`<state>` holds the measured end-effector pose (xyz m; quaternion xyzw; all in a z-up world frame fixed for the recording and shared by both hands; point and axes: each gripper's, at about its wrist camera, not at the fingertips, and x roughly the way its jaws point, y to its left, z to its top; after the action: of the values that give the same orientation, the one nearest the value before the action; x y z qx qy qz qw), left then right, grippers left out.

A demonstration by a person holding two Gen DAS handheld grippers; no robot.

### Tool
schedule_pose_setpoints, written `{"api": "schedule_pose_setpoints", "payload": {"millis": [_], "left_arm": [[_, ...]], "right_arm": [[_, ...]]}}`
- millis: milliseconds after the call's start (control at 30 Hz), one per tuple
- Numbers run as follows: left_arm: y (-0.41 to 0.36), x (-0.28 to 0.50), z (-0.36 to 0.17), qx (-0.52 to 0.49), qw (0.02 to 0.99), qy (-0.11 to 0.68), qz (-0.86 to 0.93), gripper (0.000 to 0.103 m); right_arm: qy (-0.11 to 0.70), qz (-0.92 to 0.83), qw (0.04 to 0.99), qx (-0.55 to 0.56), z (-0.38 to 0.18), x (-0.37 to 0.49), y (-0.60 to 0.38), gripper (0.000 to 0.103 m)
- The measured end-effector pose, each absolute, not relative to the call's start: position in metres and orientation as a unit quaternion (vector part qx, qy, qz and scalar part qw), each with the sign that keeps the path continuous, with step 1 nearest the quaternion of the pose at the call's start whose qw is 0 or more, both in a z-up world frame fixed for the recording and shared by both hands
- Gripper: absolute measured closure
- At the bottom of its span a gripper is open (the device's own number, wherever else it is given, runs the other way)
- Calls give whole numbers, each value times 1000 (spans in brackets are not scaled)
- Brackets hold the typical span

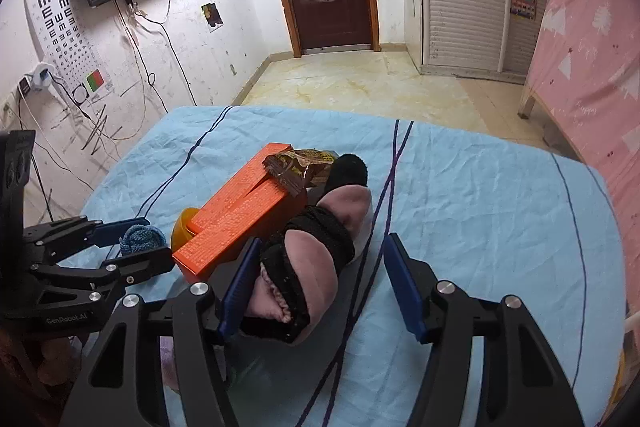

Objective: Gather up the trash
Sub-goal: 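Grasp the blue knit ball with the left tool while the right tool grasps the black-and-pink sock, then carry the ball and sock to the yellow bin and open both tools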

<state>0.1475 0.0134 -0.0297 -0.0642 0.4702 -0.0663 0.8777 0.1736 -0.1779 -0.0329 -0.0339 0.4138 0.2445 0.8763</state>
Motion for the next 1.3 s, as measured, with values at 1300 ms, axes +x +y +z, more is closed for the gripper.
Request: {"api": "schedule_pose_setpoints", "payload": {"millis": [1300], "left_arm": [[-52, 113, 46, -9, 912, 402, -85, 76]], "right_arm": [[327, 223, 917, 52, 19, 120, -279, 69]]}}
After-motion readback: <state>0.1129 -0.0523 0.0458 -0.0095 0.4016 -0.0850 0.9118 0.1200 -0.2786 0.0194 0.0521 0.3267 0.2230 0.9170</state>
